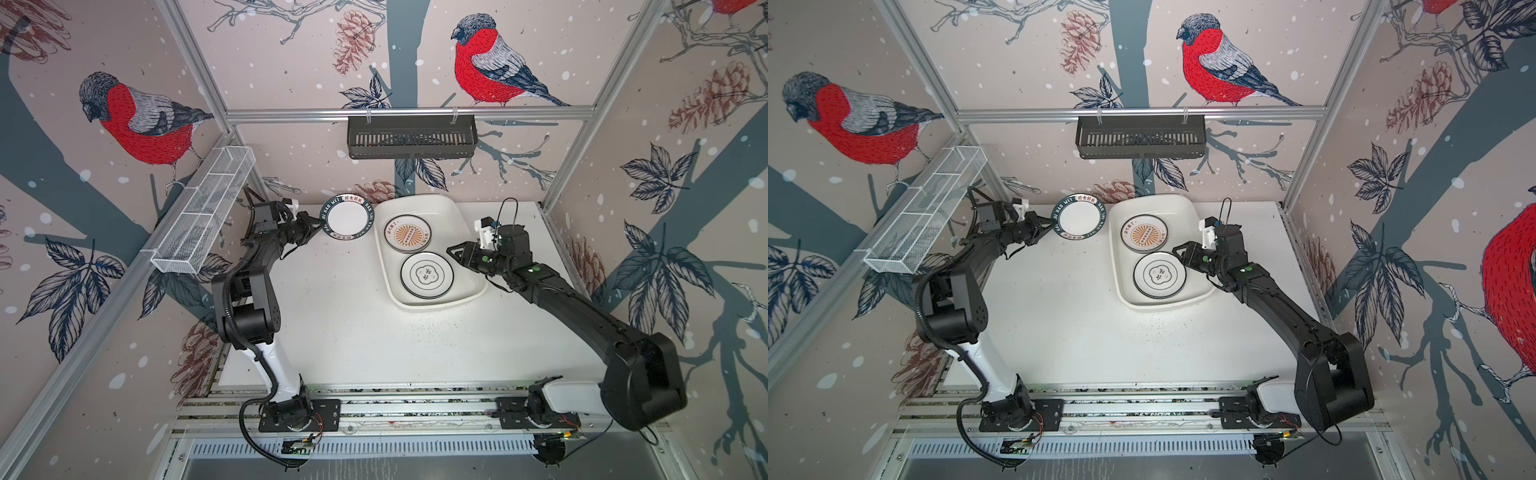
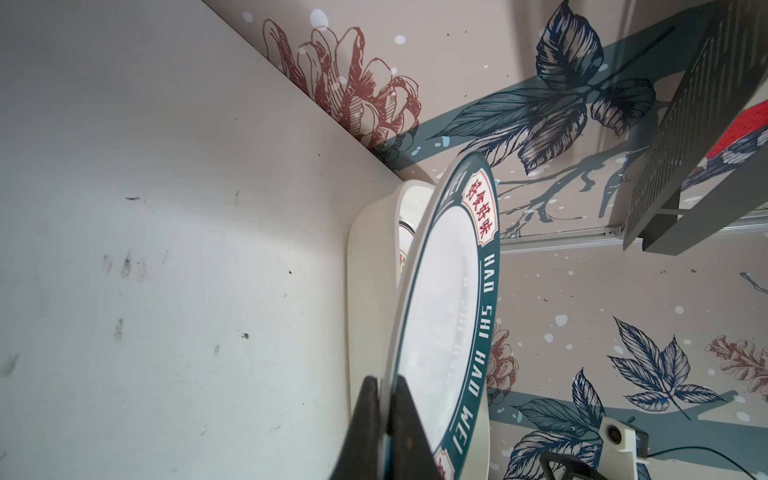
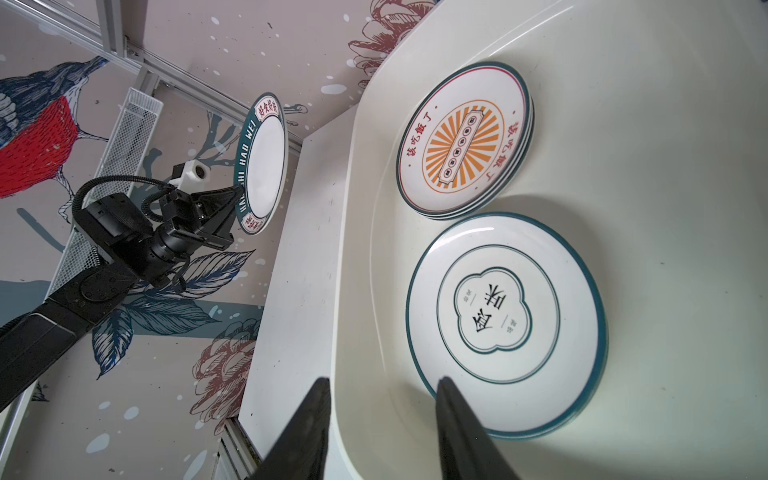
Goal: Place the plates into the plastic bin on the countertop
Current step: 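Lift the plate toward the bin with the left gripper while the right gripper approaches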
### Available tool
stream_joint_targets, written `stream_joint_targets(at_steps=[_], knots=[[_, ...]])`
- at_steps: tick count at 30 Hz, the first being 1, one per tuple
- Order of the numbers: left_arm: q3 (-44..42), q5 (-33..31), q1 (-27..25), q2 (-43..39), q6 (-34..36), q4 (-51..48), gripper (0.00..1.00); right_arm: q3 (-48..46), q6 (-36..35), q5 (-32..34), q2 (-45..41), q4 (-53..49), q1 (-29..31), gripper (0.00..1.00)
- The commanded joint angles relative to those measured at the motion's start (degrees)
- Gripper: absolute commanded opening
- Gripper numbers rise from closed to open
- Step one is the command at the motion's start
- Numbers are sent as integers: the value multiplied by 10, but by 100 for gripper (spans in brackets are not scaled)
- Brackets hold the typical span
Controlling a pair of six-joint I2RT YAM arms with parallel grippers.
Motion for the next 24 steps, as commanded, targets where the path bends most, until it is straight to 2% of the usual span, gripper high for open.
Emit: stream_joint_targets(at_steps=[1, 12, 24], knots=[[1, 17, -12, -19, 26, 2, 0, 13, -19, -17, 7, -2, 1, 43], [-10, 9, -65, -56, 49, -20, 0, 31, -33, -25, 19, -23, 0, 44], [-9, -14, -144, -79, 102, -54, 0, 28, -42, -19, -19, -49, -18, 44]])
